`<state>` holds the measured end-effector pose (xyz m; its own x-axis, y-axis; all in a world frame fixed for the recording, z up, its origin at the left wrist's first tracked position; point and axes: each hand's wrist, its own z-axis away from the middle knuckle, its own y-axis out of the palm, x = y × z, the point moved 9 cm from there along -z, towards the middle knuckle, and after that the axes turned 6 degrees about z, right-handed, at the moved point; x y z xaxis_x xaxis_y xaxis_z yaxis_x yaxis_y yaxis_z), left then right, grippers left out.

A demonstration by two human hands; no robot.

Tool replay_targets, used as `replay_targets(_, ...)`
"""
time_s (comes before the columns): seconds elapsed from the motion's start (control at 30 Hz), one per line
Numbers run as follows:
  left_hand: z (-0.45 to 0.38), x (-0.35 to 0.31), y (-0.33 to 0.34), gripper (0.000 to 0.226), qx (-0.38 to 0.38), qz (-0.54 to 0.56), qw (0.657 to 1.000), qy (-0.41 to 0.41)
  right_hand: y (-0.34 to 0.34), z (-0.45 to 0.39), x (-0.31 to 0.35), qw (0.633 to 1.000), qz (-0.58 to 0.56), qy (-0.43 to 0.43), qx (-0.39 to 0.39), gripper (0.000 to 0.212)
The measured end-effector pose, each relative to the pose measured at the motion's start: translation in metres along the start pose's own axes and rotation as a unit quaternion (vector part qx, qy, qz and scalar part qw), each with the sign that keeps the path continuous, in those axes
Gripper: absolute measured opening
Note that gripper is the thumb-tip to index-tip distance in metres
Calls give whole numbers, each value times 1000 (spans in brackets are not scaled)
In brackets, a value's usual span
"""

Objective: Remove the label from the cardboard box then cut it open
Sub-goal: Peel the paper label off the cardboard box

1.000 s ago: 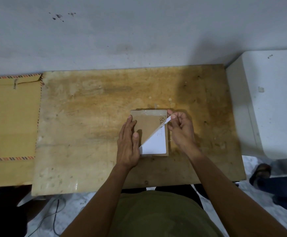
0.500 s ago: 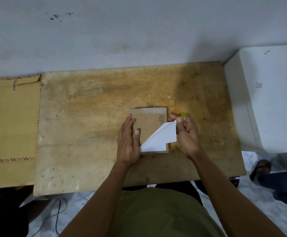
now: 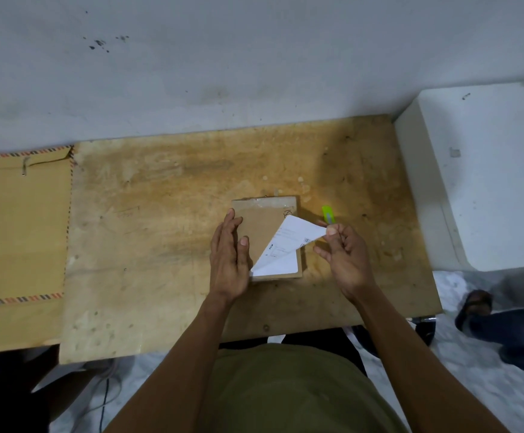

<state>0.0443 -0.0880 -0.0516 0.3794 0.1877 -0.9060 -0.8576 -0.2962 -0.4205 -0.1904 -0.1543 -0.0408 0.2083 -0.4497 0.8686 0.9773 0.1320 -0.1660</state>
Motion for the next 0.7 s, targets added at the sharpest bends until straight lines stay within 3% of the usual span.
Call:
replay_targets(0.4, 2, -1, 0, 47, 0, 7, 1000, -5, -27, 21, -6, 996, -22, 49, -69, 18)
replay_targets(0.7, 2, 1, 2, 45, 21, -16, 999, -28, -103, 8, 57, 988, 8, -5, -153, 29)
